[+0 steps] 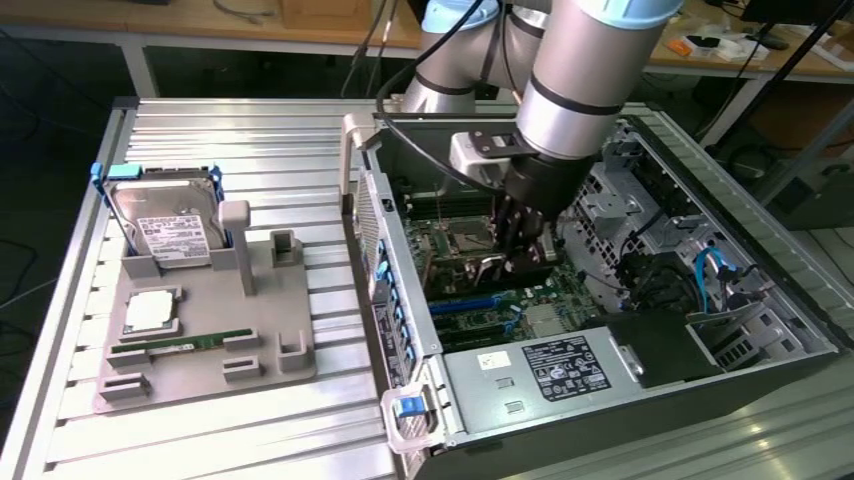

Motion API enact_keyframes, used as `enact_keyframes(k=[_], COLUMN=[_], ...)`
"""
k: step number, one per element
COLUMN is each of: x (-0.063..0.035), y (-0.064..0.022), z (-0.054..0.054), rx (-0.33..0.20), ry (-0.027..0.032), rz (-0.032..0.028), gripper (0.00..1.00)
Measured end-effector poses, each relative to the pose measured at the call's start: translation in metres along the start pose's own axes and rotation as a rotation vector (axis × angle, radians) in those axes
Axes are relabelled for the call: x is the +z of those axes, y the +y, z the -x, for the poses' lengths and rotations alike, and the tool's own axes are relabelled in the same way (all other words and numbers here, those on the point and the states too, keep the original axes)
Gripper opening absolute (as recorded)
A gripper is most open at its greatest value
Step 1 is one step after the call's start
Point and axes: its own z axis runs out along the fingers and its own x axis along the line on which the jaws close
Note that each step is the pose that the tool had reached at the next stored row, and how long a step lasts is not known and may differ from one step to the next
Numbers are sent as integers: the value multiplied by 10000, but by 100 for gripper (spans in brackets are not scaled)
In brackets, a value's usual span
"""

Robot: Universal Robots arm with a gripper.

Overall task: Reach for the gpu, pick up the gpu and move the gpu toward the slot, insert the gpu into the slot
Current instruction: 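Insert the gpu into the slot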

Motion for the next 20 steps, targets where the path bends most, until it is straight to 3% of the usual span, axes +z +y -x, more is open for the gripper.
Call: enact_keyframes(k=[7,12,20], x=[87,152,162], y=[92,106,167], z=[-4,-3,-5], rx=[-1,0,-1], ry=[-7,-7,-6], rz=[-1,-2,-2], gripper=[27,27,27])
